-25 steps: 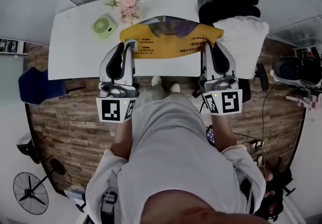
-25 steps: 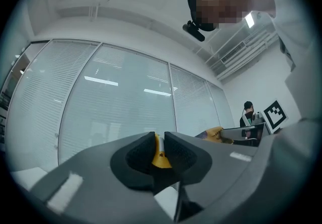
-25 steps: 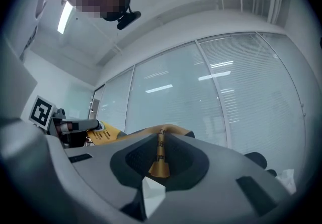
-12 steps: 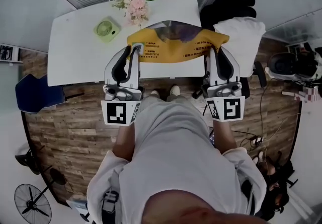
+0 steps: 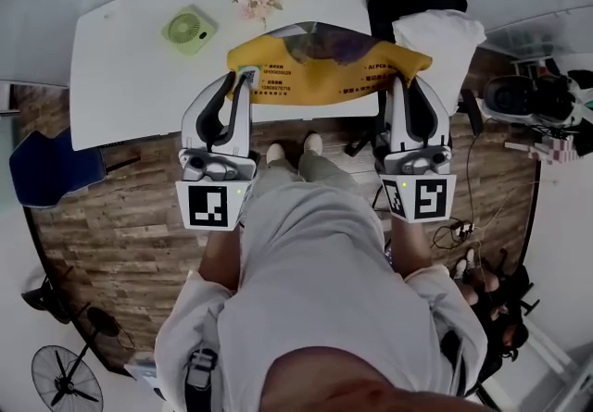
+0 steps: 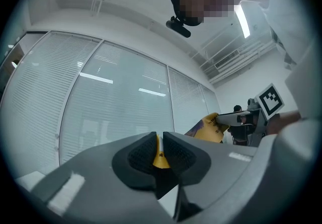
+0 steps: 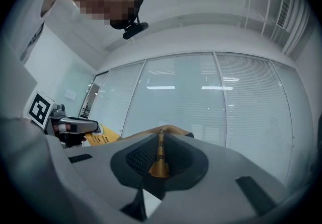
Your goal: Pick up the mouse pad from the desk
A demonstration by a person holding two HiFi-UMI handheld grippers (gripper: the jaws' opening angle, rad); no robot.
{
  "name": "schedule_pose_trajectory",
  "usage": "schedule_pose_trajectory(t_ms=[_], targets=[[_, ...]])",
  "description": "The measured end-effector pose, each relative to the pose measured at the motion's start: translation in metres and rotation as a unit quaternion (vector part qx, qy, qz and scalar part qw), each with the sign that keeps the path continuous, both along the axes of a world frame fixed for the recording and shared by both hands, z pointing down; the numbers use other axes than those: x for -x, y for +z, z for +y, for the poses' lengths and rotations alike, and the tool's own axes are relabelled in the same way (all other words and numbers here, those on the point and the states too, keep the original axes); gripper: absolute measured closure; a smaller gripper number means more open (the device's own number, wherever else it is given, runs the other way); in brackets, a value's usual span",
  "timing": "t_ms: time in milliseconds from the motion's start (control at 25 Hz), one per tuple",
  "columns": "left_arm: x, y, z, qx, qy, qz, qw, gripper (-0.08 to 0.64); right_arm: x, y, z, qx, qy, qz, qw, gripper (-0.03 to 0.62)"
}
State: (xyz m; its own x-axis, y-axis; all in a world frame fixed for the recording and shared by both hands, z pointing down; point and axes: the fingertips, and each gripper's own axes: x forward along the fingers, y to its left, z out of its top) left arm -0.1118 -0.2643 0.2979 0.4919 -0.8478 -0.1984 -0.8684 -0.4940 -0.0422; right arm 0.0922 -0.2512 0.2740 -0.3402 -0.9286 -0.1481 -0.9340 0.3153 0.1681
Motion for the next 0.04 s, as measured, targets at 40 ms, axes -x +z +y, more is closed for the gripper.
schedule_pose_trajectory(t_ms=[40], targets=[[0.0059,-0.0004,0.0013,-0.001,0.001,-0.001,1.0000,0.526,0.0059,-0.0008,0.0015,-0.003,0.001,0.001,1.000,0.554]])
